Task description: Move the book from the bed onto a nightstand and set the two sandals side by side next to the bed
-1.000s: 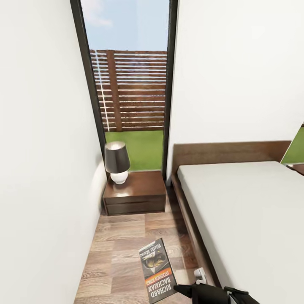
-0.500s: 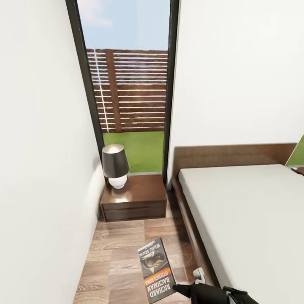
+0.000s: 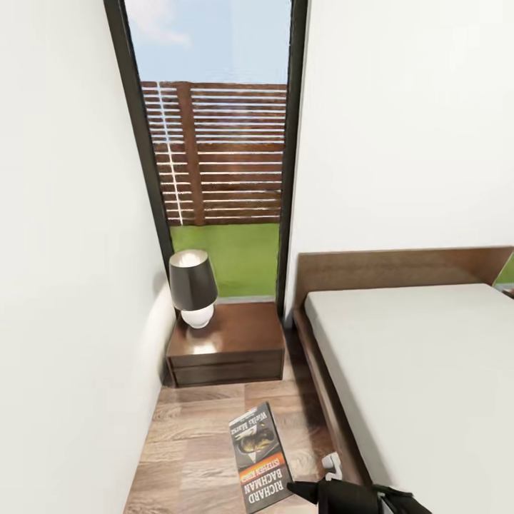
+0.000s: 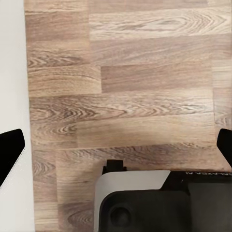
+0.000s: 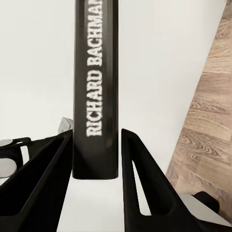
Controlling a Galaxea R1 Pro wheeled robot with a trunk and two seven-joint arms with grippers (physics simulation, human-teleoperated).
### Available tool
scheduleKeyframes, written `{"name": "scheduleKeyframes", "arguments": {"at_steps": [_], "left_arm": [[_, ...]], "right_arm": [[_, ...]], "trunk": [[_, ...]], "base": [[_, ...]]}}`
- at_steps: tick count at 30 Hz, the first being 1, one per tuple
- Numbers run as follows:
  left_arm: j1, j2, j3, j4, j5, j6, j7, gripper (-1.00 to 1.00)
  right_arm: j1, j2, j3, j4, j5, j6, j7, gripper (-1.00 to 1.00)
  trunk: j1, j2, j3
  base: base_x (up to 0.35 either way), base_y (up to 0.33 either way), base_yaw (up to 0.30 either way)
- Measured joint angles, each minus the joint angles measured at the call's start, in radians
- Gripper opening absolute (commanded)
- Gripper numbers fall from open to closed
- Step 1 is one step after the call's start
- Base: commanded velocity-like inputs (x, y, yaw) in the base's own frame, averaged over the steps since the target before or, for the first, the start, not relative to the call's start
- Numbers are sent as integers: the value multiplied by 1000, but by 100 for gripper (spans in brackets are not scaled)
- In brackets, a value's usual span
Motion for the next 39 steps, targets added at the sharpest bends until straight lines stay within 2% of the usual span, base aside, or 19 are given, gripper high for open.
{"name": "scheduleKeyframes", "arguments": {"at_steps": [15, 39], "left_arm": [[0, 0, 0, 1, 0, -2, 0, 100], [0, -1, 0, 1, -1, -2, 0, 100]], "right_arm": [[0, 9, 0, -4, 4, 0, -9, -100], [0, 10, -4, -7, -2, 0, -16, -100]], "trunk": [[0, 0, 0], [0, 0, 0]], "base": [[272, 13, 0], [227, 0, 0]]}}
